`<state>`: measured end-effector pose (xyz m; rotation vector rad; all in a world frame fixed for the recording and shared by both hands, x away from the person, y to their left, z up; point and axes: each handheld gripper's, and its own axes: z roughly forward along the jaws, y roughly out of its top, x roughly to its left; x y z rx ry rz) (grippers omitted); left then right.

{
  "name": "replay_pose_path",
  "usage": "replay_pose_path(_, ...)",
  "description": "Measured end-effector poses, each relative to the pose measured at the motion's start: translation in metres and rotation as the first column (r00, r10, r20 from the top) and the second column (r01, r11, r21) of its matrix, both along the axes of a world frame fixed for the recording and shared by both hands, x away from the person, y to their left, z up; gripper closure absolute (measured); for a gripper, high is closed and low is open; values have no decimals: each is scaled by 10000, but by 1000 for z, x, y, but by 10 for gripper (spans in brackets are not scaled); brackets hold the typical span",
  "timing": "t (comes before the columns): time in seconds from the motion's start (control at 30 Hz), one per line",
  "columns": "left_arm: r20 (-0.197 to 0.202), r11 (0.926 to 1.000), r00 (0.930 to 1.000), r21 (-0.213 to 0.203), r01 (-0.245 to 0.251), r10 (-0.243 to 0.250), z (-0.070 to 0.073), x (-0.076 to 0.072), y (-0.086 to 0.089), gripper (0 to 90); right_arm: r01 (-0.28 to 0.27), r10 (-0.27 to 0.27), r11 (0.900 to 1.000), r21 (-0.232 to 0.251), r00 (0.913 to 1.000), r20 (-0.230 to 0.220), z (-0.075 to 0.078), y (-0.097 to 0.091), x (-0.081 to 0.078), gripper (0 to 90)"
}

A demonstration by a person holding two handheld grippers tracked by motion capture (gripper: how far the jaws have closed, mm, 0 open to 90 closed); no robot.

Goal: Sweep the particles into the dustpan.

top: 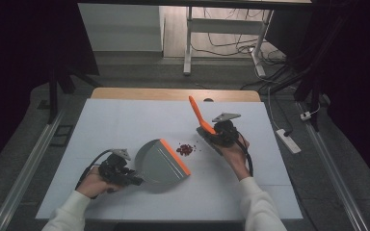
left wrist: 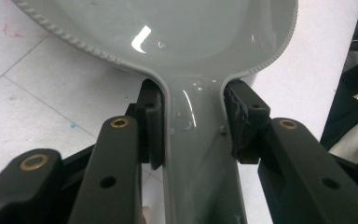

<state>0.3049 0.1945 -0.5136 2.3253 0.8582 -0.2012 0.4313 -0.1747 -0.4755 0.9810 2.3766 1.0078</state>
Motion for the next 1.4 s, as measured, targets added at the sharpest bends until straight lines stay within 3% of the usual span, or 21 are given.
replay_pose_path(0.4,-25,10000,10000,-26,26,-26,0,1,0,612,-250,239,9987,-448,9994,-256,-12,18,5,701)
replay_pose_path(1.4,-422,10000,9991,-75,-66,63,-4,5,-2,612,-1030,1019,9941,-342,9943,-319,-16,40,-2,702)
